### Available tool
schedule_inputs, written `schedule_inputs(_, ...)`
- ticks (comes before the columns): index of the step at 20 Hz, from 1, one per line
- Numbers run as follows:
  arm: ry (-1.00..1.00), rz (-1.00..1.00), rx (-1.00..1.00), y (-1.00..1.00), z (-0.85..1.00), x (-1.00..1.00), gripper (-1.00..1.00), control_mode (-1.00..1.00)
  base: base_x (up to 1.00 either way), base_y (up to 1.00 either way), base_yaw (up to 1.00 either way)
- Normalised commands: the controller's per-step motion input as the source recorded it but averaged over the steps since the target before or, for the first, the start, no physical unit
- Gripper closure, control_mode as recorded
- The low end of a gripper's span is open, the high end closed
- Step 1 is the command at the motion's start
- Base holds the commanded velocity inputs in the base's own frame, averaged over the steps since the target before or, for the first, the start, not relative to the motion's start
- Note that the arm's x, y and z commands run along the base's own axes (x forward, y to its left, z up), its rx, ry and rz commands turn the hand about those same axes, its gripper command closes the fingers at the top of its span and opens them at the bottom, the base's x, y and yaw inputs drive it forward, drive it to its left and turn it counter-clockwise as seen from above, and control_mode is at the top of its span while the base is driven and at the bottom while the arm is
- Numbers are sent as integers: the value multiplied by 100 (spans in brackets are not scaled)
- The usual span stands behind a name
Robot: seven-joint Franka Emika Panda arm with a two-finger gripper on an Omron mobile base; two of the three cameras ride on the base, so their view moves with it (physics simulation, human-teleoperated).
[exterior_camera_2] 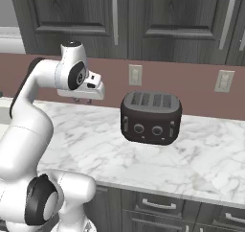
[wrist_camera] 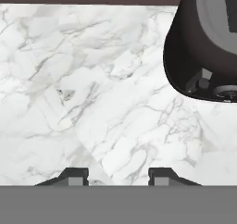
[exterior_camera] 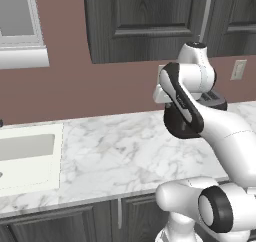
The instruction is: Open the cabinet, pick the kettle from the cabinet, and place it in the sink.
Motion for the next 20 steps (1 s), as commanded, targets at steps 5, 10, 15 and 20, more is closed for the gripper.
schedule_inputs(5, -2, 2, 0, 0, 0, -7, -100, -100, 0, 0, 0)
schedule_inputs(10, -29, 5, 3, -5, 1, -28, -100, -100, 0, 0, 0)
schedule_inputs(15, -34, 0, 9, -11, 16, -19, -100, -100, 0, 0, 0)
schedule_inputs(20, -25, 0, 3, -7, 32, -10, -100, -100, 0, 0, 0)
